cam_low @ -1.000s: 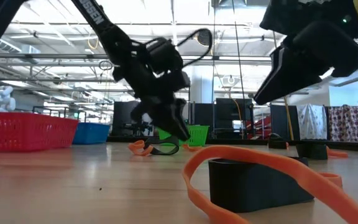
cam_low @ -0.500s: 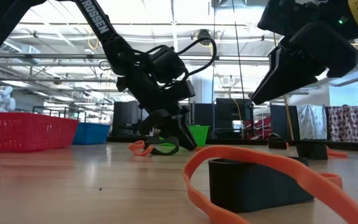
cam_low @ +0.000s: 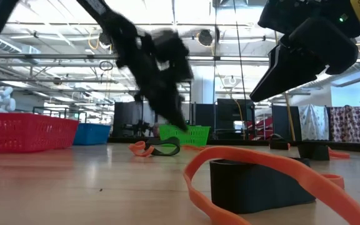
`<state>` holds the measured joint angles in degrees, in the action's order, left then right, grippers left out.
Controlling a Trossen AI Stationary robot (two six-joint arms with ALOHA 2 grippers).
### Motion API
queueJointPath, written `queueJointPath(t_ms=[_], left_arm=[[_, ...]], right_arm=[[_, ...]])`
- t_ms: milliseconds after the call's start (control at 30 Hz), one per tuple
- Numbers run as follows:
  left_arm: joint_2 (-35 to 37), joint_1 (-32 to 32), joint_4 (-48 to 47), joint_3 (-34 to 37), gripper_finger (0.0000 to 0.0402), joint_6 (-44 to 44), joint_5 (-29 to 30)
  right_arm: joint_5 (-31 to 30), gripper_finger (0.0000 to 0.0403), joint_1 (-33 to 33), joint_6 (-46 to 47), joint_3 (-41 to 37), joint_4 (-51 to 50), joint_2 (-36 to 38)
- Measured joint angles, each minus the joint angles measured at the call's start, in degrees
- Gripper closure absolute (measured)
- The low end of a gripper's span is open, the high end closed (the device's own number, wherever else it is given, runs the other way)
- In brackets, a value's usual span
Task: Sort rubber bands into baskets
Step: Put the orange rubber band into the red bin
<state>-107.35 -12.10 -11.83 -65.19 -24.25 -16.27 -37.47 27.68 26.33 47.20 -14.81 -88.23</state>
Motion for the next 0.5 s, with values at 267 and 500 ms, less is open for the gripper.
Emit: queueJointPath(t_ms=[267,500], left_arm=[[9.9,2.8,-6.6,-0.5,0.0399,0.6,2.6],[3.9,3.5,-3.2,0.1,0.0353,-0.8,12.7]], right_arm=[[0.0,0.0268,0.0,0.4,0.0,0.6,0.0],[0.0,0.0268,0.0,1.5,0.0,3.0,0.0]])
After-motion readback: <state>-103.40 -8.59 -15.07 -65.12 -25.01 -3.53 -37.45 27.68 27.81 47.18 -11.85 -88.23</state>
